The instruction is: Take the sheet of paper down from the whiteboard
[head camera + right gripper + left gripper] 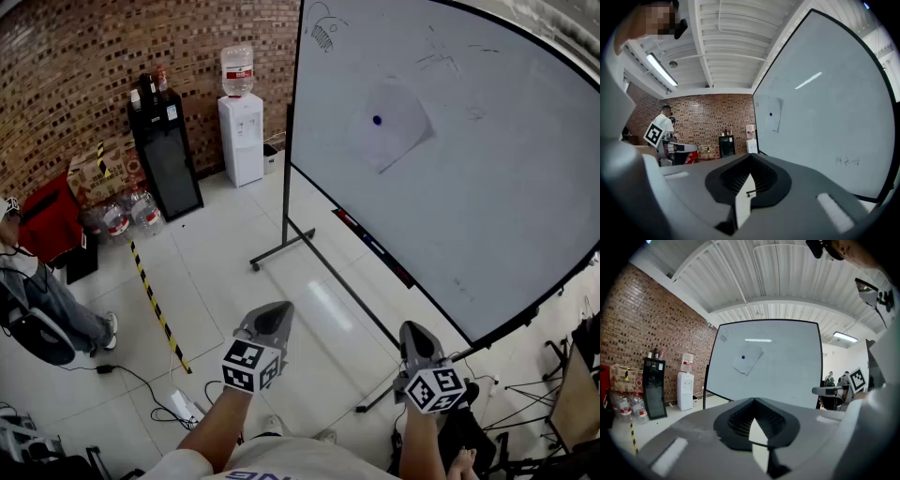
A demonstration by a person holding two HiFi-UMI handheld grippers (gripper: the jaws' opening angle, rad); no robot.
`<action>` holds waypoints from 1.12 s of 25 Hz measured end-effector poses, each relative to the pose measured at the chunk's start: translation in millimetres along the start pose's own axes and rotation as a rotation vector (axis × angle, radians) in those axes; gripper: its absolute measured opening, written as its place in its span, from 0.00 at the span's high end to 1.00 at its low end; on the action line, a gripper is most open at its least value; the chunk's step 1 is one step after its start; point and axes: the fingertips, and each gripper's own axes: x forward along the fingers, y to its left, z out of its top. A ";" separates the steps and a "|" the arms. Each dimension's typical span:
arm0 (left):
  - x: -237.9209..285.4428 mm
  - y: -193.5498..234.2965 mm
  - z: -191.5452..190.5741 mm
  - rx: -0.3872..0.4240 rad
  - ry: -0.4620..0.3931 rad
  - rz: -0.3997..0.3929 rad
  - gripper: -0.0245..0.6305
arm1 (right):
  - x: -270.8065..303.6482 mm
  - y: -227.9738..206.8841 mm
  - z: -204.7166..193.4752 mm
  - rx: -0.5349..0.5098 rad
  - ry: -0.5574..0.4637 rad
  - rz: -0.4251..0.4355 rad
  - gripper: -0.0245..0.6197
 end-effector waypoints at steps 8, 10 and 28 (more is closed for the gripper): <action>-9.2 33.4 5.8 0.068 0.004 -0.029 0.96 | 23.5 28.3 2.8 -0.023 -0.017 -0.032 0.95; -5.6 41.8 9.3 0.066 -0.002 -0.038 0.96 | 33.5 32.0 6.7 -0.029 -0.025 -0.038 0.95; 152.4 115.2 59.3 0.063 -0.035 -0.021 0.96 | 186.2 -52.6 53.6 -0.047 -0.080 0.008 0.95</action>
